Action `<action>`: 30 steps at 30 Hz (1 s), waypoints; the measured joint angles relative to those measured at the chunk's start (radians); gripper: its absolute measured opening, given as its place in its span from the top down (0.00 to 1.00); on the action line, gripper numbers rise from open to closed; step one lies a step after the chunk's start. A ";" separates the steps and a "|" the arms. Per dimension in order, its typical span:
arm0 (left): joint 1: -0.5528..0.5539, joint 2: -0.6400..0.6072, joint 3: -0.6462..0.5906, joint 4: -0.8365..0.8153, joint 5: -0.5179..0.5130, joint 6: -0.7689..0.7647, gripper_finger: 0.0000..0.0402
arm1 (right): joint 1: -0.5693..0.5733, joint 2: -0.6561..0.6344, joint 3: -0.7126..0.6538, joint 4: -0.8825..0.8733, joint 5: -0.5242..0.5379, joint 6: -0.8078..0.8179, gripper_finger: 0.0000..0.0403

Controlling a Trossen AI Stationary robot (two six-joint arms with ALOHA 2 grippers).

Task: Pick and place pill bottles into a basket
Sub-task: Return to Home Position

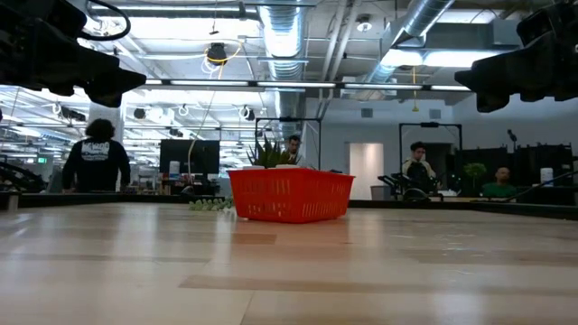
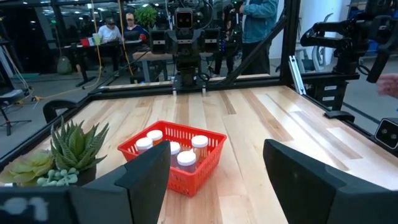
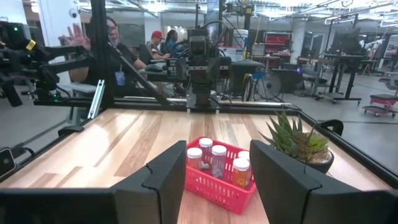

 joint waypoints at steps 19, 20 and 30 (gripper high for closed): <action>0.000 0.000 0.000 0.000 0.000 -0.005 0.38 | 0.000 0.000 0.000 0.000 0.000 0.000 0.58; 0.000 0.000 0.000 0.000 0.000 -0.010 0.38 | 0.000 0.000 -0.001 0.000 0.000 0.000 0.58; 0.000 0.000 0.000 0.000 0.000 -0.009 0.38 | 0.000 0.000 -0.001 0.000 0.000 0.000 0.58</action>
